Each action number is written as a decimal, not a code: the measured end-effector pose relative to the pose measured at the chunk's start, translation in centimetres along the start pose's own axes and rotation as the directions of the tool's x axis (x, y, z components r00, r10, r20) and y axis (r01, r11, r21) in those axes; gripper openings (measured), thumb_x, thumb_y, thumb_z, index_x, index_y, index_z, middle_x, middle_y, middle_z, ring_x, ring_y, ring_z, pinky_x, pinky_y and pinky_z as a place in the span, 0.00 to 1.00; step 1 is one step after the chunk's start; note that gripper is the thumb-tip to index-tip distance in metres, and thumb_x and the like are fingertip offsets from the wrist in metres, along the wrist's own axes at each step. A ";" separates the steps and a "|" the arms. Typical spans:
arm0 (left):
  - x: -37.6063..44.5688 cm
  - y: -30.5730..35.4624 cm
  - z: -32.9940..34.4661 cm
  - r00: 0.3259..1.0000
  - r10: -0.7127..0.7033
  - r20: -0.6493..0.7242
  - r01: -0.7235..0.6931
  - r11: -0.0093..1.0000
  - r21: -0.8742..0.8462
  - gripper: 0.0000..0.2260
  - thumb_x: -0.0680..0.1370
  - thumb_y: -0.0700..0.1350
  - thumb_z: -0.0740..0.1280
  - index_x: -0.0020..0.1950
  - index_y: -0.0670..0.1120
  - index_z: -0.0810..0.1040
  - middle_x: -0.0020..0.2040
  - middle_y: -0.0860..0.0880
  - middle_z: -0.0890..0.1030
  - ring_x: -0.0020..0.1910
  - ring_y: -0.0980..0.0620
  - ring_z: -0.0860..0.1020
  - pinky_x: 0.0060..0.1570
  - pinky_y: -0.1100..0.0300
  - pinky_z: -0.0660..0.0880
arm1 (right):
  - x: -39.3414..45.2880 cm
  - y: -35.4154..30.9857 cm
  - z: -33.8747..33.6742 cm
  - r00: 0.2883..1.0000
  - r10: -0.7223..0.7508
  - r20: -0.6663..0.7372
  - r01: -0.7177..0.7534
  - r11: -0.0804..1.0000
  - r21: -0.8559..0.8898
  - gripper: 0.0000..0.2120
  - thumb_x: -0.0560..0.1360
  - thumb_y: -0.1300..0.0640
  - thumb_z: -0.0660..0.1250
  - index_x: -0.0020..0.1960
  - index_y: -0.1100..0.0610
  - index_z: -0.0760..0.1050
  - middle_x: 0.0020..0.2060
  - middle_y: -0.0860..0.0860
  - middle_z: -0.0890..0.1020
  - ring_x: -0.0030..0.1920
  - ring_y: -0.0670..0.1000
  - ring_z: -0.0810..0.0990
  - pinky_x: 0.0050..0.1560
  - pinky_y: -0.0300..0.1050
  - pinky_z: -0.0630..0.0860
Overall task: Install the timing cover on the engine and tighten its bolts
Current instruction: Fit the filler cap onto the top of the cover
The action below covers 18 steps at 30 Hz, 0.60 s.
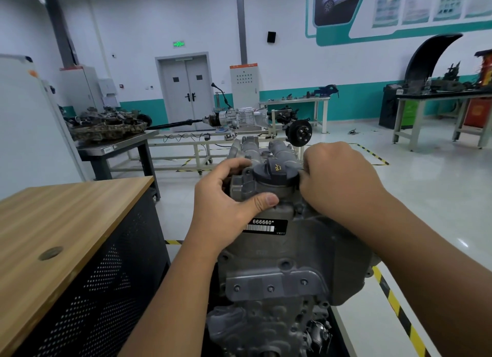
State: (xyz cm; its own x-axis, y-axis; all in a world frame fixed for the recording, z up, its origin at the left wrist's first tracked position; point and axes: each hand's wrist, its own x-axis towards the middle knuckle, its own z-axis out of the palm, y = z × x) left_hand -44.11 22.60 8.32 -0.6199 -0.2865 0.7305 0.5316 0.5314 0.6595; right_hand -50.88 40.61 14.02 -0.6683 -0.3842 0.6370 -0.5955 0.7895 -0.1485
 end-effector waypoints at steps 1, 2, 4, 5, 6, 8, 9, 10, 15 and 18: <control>0.0 0.0 0.0 1.000 0.001 -0.003 -0.001 1.000 0.002 0.29 0.62 0.59 0.81 0.59 0.53 0.80 0.54 0.56 0.84 0.54 0.58 0.83 0.52 0.67 0.78 | 0.0 -0.3 0.0 1.000 0.001 -0.002 -0.002 1.000 -0.022 0.20 0.75 0.61 0.67 0.33 0.52 0.57 0.30 0.50 0.64 0.28 0.52 0.62 0.28 0.42 0.56; 0.0 -0.1 0.0 1.000 0.002 -0.006 -0.002 1.000 0.002 0.29 0.62 0.59 0.81 0.59 0.53 0.80 0.54 0.56 0.84 0.54 0.58 0.83 0.52 0.67 0.78 | -0.1 -0.5 0.1 1.000 0.001 0.000 -0.002 0.999 -0.051 0.20 0.75 0.61 0.66 0.34 0.52 0.55 0.31 0.50 0.63 0.28 0.51 0.60 0.28 0.42 0.54; 0.0 -0.1 0.1 1.000 0.002 -0.009 -0.002 1.000 0.002 0.29 0.61 0.59 0.81 0.59 0.53 0.80 0.54 0.56 0.84 0.54 0.58 0.83 0.52 0.67 0.77 | -0.3 -0.9 0.2 1.000 -0.006 0.006 0.006 0.995 -0.099 0.20 0.75 0.61 0.64 0.34 0.51 0.54 0.31 0.51 0.61 0.28 0.51 0.58 0.28 0.43 0.53; -0.1 -0.1 0.1 1.000 0.002 -0.009 -0.002 1.000 0.003 0.29 0.61 0.59 0.81 0.59 0.53 0.80 0.53 0.56 0.85 0.54 0.58 0.83 0.52 0.67 0.77 | -0.4 -0.9 0.2 1.000 -0.009 0.007 0.010 0.993 -0.118 0.21 0.76 0.60 0.64 0.34 0.51 0.54 0.31 0.51 0.61 0.28 0.51 0.58 0.28 0.43 0.54; -0.1 -0.1 0.1 1.000 0.003 -0.010 -0.003 1.000 0.003 0.29 0.61 0.59 0.81 0.59 0.52 0.80 0.53 0.56 0.85 0.53 0.58 0.83 0.51 0.68 0.77 | -0.4 -0.7 0.1 1.000 -0.013 0.003 0.014 0.992 -0.129 0.21 0.77 0.60 0.64 0.34 0.51 0.54 0.30 0.50 0.62 0.28 0.51 0.58 0.27 0.43 0.54; -0.1 -0.1 0.1 1.000 0.002 -0.009 -0.002 1.000 0.001 0.29 0.61 0.59 0.81 0.59 0.52 0.80 0.52 0.57 0.85 0.52 0.59 0.83 0.50 0.68 0.77 | -0.4 -0.4 -0.2 0.999 -0.026 -0.025 0.023 0.994 -0.107 0.22 0.77 0.59 0.66 0.32 0.52 0.56 0.29 0.50 0.63 0.27 0.51 0.60 0.27 0.42 0.55; -0.1 -0.1 0.1 1.000 0.004 -0.009 -0.004 1.000 0.002 0.29 0.62 0.59 0.81 0.59 0.52 0.80 0.52 0.57 0.85 0.52 0.59 0.83 0.50 0.68 0.77 | -0.3 -0.2 -0.4 0.999 -0.027 -0.034 0.025 0.997 -0.077 0.21 0.76 0.59 0.67 0.31 0.52 0.57 0.29 0.50 0.63 0.27 0.51 0.61 0.28 0.41 0.56; -0.1 -0.1 0.1 1.000 0.008 -0.010 -0.008 1.000 0.005 0.29 0.62 0.59 0.81 0.59 0.52 0.80 0.52 0.57 0.85 0.52 0.59 0.83 0.50 0.69 0.77 | -0.2 -0.2 -0.6 0.999 -0.025 -0.024 0.024 0.998 -0.050 0.21 0.74 0.59 0.68 0.31 0.52 0.59 0.29 0.50 0.64 0.27 0.51 0.62 0.28 0.42 0.58; -0.1 0.1 0.1 1.000 0.012 -0.011 -0.011 1.000 0.019 0.28 0.62 0.58 0.81 0.59 0.52 0.80 0.53 0.57 0.85 0.53 0.60 0.83 0.50 0.69 0.77 | 0.1 -0.8 -0.8 0.996 -0.006 0.084 0.009 1.000 -0.027 0.16 0.74 0.61 0.66 0.34 0.54 0.60 0.31 0.51 0.65 0.29 0.51 0.64 0.28 0.43 0.58; -0.2 0.1 0.1 1.000 0.012 -0.017 -0.012 0.999 0.034 0.29 0.62 0.60 0.80 0.59 0.52 0.81 0.53 0.57 0.85 0.52 0.59 0.83 0.50 0.69 0.77 | -0.3 -0.9 -0.4 0.996 0.003 0.088 0.003 0.998 -0.069 0.18 0.76 0.61 0.63 0.35 0.54 0.56 0.31 0.51 0.62 0.29 0.51 0.60 0.28 0.44 0.58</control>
State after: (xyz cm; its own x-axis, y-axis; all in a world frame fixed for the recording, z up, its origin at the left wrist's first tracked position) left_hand -44.02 22.74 8.24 -0.6034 -0.2935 0.7414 0.5188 0.5616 0.6445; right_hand -49.98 40.18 14.27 -0.7069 -0.4220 0.5677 -0.5652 0.8195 -0.0946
